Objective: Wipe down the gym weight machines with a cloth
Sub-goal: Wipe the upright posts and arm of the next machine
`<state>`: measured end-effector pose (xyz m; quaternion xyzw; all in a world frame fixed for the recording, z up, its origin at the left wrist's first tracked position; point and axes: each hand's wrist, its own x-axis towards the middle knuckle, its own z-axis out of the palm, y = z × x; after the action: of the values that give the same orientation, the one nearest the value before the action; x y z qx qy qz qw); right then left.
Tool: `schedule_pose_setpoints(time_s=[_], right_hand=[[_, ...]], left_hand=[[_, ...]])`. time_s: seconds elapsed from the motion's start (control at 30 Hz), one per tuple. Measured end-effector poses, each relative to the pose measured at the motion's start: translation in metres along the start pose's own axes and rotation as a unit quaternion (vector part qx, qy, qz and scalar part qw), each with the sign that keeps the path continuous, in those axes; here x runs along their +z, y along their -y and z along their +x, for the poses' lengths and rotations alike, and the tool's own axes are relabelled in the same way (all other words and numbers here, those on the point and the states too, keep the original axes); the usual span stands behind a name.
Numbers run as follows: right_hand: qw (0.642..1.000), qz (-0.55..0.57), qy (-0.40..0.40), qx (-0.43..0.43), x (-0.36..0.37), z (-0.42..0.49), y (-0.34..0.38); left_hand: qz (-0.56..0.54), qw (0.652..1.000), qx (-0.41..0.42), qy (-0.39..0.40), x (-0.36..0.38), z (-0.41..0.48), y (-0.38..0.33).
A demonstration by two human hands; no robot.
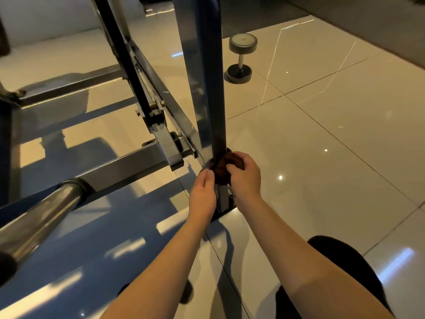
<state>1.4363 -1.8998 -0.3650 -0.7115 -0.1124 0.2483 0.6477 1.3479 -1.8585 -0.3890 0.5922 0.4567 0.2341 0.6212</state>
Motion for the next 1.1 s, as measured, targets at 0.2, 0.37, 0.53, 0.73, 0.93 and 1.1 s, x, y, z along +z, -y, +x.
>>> schedule_pose_setpoints(time_s=[0.2, 0.37, 0.53, 0.73, 0.93, 1.1], right_hand=[[0.997, -0.030, 0.026, -0.061, 0.005, -0.009, 0.020], [0.997, -0.036, 0.049, 0.036, -0.005, -0.009, 0.015], [0.995, 0.006, 0.047, -0.092, -0.001, -0.007, 0.082], [0.991, -0.011, 0.067, -0.115, -0.001, -0.012, 0.095], [0.985, 0.009, 0.072, -0.157, 0.003, -0.008, 0.160], [0.960, 0.039, 0.046, -0.272, 0.025, -0.008, 0.249]], left_hand=[[-0.001, 0.999, 0.033, -0.017, 0.000, -0.009, -0.034], [0.005, 0.999, 0.040, -0.004, -0.002, -0.021, -0.049], [-0.002, 0.997, 0.070, -0.023, -0.001, -0.025, -0.078], [0.013, 0.991, 0.121, -0.058, -0.004, -0.027, -0.106], [-0.022, 0.983, 0.167, -0.068, -0.007, -0.032, -0.174], [-0.022, 0.971, 0.220, -0.087, -0.015, -0.037, -0.231]])
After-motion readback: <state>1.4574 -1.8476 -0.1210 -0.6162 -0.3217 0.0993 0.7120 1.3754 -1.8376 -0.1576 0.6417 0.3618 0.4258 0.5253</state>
